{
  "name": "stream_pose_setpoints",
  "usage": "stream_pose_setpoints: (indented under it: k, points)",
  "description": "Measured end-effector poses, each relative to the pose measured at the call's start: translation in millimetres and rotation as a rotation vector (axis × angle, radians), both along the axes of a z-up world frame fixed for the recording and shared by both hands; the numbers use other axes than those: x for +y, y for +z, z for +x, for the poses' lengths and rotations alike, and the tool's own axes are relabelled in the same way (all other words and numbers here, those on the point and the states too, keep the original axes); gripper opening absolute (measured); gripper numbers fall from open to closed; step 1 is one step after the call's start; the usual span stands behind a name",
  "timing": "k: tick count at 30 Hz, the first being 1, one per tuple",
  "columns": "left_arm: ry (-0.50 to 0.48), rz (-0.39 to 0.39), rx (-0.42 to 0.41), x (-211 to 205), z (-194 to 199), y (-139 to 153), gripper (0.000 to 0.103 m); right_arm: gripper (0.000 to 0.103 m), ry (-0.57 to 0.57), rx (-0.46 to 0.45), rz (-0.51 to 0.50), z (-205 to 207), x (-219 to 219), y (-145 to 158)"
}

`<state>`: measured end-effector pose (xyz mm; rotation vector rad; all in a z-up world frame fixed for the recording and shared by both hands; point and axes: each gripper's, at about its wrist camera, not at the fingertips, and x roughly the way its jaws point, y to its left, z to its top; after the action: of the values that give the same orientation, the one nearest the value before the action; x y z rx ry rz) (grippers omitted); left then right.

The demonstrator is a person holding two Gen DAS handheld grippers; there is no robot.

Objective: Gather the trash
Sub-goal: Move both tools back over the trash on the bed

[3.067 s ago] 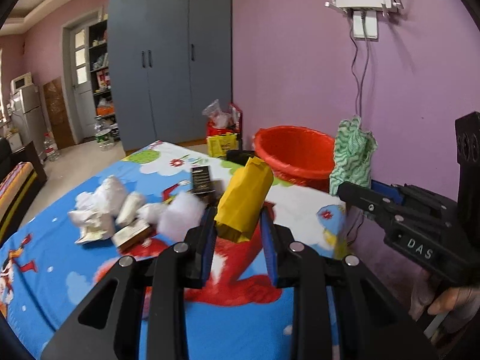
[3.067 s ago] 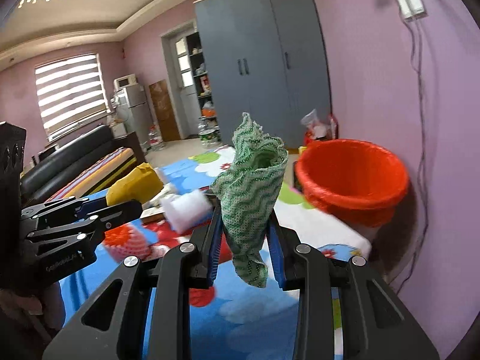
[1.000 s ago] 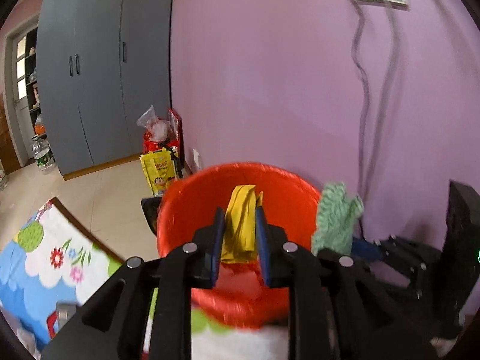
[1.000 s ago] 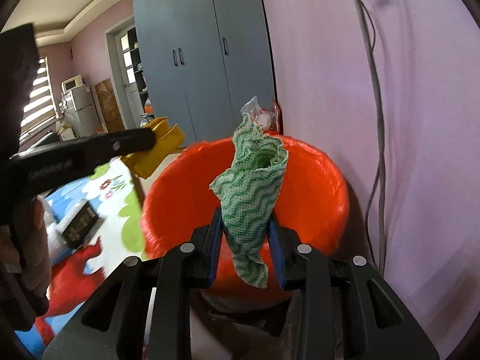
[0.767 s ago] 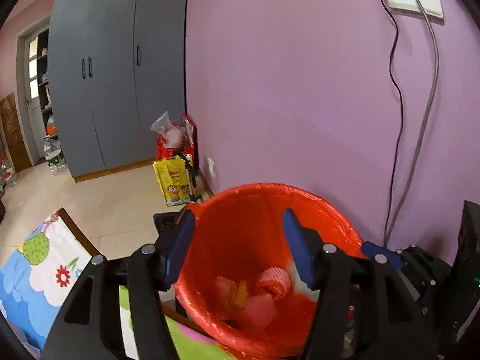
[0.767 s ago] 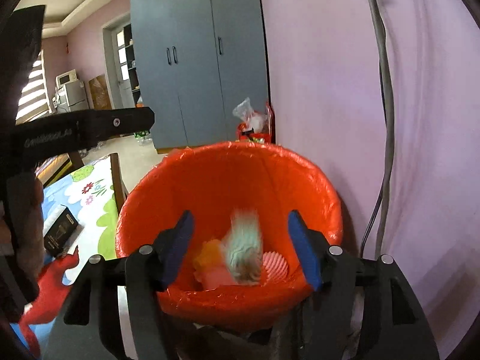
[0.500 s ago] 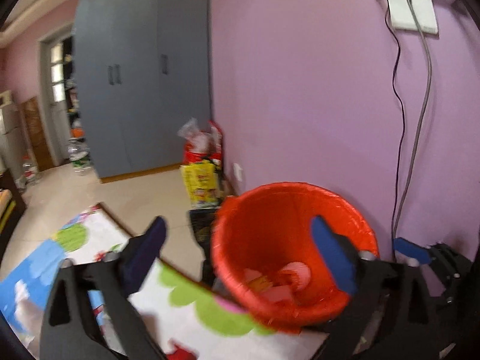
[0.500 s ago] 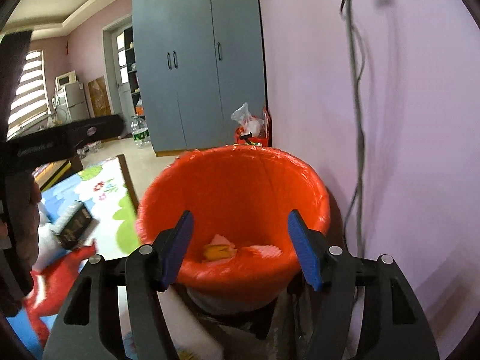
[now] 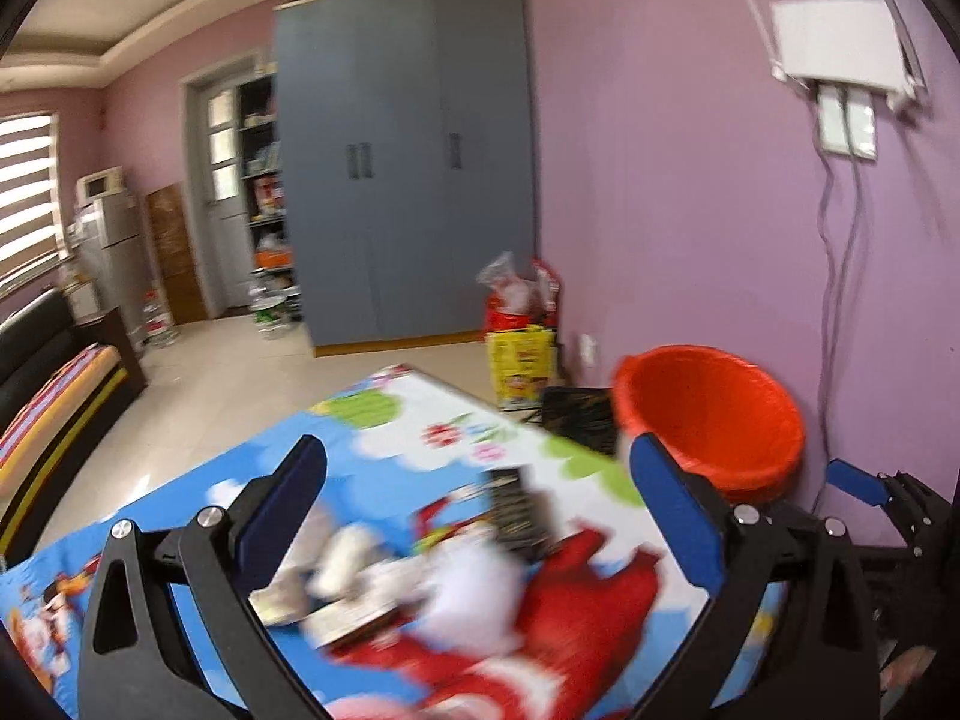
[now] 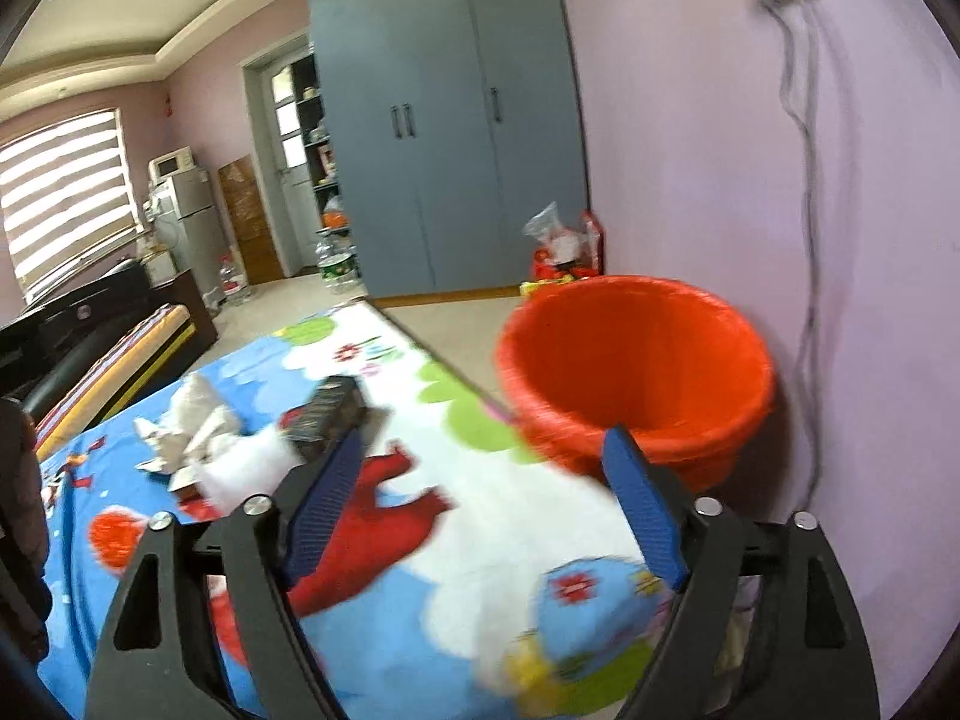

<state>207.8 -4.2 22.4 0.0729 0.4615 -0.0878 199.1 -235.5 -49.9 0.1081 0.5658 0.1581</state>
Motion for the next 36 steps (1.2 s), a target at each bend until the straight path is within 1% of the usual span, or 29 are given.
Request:
stream_pose_setpoints:
  k: [2,4,5,8,14,18,21,24,26,30,36]
  points:
    - [0.061,0.006,0.000,34,-14,-3,0.098,0.078,0.023,-0.001,-0.003,-6,19,1]
    - [0.111,0.012,0.004,58,-23,-8,0.098,0.079,0.055,0.002,-0.012,-11,41,0]
    - [0.143,0.010,0.018,77,-29,-14,0.098,0.079,0.068,0.008,-0.017,-11,52,-1]
    - [0.199,0.007,0.045,114,-43,-30,0.098,0.078,0.106,0.025,-0.021,-16,78,-7]
    - [0.292,-0.008,0.123,170,-62,-69,0.098,0.079,0.154,0.063,-0.036,-21,115,-19]
    - [0.323,-0.040,0.171,192,-61,-92,0.098,0.079,0.204,0.081,-0.059,-18,139,-29]
    - [0.324,-0.065,0.190,198,-53,-103,0.098,0.078,0.248,0.072,-0.070,-19,156,-32]
    - [0.310,-0.076,0.202,192,-35,-111,0.098,0.075,0.296,0.045,-0.101,-15,172,-30]
    - [0.297,-0.091,0.211,188,-23,-113,0.098,0.075,0.307,0.038,-0.104,-8,175,-28]
    - [0.287,-0.077,0.226,179,-3,-120,0.098,0.075,0.285,0.044,-0.074,16,168,-25]
    - [0.264,-0.056,0.248,165,19,-129,0.098,0.075,0.237,0.097,-0.039,53,149,-35]
